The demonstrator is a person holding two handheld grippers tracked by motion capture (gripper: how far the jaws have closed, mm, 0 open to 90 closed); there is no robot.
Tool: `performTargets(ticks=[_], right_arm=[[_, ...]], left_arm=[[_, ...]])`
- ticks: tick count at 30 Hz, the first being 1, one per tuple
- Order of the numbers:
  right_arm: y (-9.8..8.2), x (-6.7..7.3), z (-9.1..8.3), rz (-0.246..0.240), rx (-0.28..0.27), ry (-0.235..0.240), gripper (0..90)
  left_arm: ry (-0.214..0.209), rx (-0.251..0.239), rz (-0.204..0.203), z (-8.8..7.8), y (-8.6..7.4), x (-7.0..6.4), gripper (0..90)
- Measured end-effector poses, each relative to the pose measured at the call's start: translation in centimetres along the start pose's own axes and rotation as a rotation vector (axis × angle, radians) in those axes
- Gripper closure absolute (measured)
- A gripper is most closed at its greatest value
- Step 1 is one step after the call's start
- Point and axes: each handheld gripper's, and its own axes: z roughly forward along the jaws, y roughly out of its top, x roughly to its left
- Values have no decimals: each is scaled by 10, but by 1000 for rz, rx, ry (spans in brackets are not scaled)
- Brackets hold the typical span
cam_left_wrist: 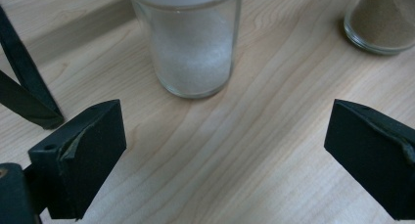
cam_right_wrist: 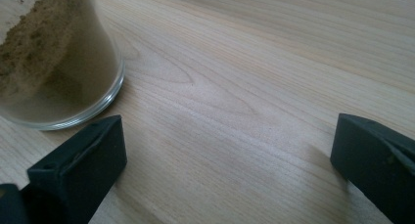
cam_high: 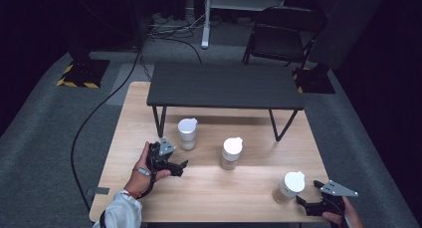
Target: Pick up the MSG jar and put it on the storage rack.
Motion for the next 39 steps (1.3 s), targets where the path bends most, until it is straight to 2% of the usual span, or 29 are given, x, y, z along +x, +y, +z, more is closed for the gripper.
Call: performTargets(ticks=[7, 11, 15, 23, 30, 39], right_arm=[[0, 0, 0, 2, 0, -2, 0], [0, 0, 0, 3, 0, -3, 0], [0, 0, 0, 2, 0, -3, 0], [0, 0, 0, 3, 0, -4, 0], [0, 0, 0, 3, 0, -4, 0], [0, 0, 0, 2, -1, -3, 0]], left_arm=[[7, -11, -12, 5, 7, 4, 16], [8, -10, -6, 8, 11, 4, 16], [10, -18, -20, 13, 15, 5, 17], [6, -24, -16, 18, 21, 5, 17], [1, -49, -35, 25, 27, 6, 18], [5, -52, -45, 34, 33, 7, 19]])
